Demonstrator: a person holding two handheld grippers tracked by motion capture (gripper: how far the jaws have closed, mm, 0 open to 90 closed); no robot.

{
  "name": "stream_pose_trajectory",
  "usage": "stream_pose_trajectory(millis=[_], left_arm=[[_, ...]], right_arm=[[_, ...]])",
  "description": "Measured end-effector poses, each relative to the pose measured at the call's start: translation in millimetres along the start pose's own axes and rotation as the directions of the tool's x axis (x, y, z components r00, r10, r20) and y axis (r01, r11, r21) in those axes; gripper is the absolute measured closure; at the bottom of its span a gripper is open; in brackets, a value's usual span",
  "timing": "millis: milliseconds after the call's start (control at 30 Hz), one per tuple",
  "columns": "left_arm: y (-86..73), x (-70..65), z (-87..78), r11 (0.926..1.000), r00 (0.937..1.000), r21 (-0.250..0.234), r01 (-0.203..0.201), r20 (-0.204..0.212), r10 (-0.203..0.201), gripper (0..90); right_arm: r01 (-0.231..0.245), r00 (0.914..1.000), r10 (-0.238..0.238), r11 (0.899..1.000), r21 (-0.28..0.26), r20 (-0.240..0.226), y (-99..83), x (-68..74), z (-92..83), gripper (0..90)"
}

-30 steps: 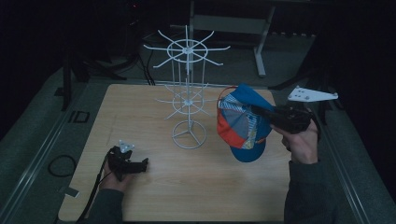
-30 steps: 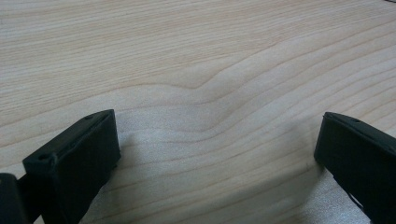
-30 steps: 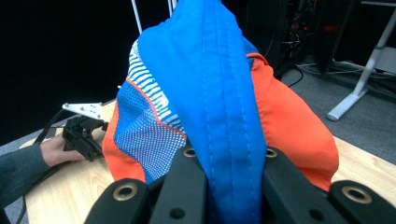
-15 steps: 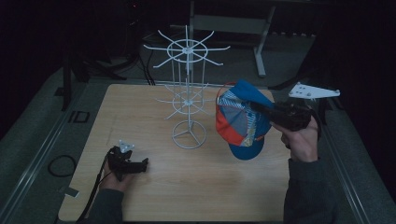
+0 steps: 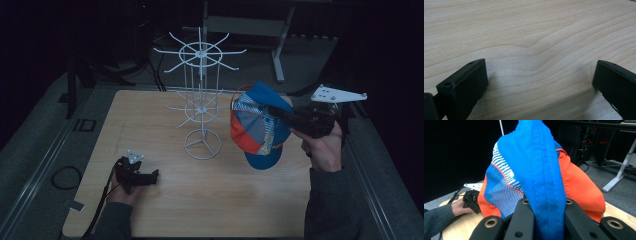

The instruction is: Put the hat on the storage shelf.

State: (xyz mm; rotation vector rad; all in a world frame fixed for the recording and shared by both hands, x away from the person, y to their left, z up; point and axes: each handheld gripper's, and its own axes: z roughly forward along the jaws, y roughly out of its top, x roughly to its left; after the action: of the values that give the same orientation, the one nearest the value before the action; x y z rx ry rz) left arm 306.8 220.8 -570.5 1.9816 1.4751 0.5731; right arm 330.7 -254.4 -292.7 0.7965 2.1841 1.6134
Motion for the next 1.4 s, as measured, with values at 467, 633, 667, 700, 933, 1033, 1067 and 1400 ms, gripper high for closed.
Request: stream_pose_trajectory(millis=[467, 633, 667, 700, 933, 1033, 1067, 1400], left_arm=[[0.0, -0.2, 0.1, 1.0, 1.0, -0.002, 0.002, 0.0, -0.002, 0.2], [0.0, 0.0, 0.0, 1.0, 1.0, 0.0, 0.0, 0.0, 0.0, 0.2], [0.0, 0.0, 0.0, 1.0, 1.0, 0.0, 0.0, 0.0, 0.0, 0.2], [0.0, 0.0, 0.0, 1.0, 1.0, 0.0, 0.0, 0.0, 0.0, 0.2], [0.0, -0.2, 0.1, 1.0, 1.0, -0.002, 0.003, 0.0, -0.003, 0.2], [0.0, -0.2, 0.2, 1.0, 1.0, -0.002, 0.003, 0.0, -0.003, 0.2], [0.0, -0.1, 0.1, 1.0, 1.0, -0.002, 0.002, 0.0, -0.002, 0.2], [0.0, 0.0, 0.0, 1.0, 1.0, 0.0, 0.0, 0.0, 0.0, 0.2]], right_arm=[[0.008, 0.9998, -0.009, 1.0, -0.03, -0.016, 7.8, 2.0, -1.6, 88.1], [0.01, 0.9998, -0.011, 0.999, -0.039, -0.017, 10.5, 2.9, -3.0, 88.1], [0.012, 0.9997, -0.013, 0.999, -0.045, -0.02, 11.7, 2.7, -3.9, 88.0], [0.012, 0.9997, -0.013, 0.999, -0.045, -0.02, 11.7, 2.7, -3.9, 88.0], [0.012, 0.9996, -0.013, 0.998, -0.059, -0.024, 15.9, 2.1, -6.4, 88.0], [0.012, 0.9996, -0.013, 0.998, -0.059, -0.024, 16.7, 2.1, -6.9, 88.0], [0.014, 0.9996, -0.015, 0.998, -0.061, -0.025, 17.1, 2.1, -7.1, 88.0], [0.017, 0.9996, -0.018, 0.997, -0.07, -0.022, 19.7, 1.8, -10.0, 88.0]])
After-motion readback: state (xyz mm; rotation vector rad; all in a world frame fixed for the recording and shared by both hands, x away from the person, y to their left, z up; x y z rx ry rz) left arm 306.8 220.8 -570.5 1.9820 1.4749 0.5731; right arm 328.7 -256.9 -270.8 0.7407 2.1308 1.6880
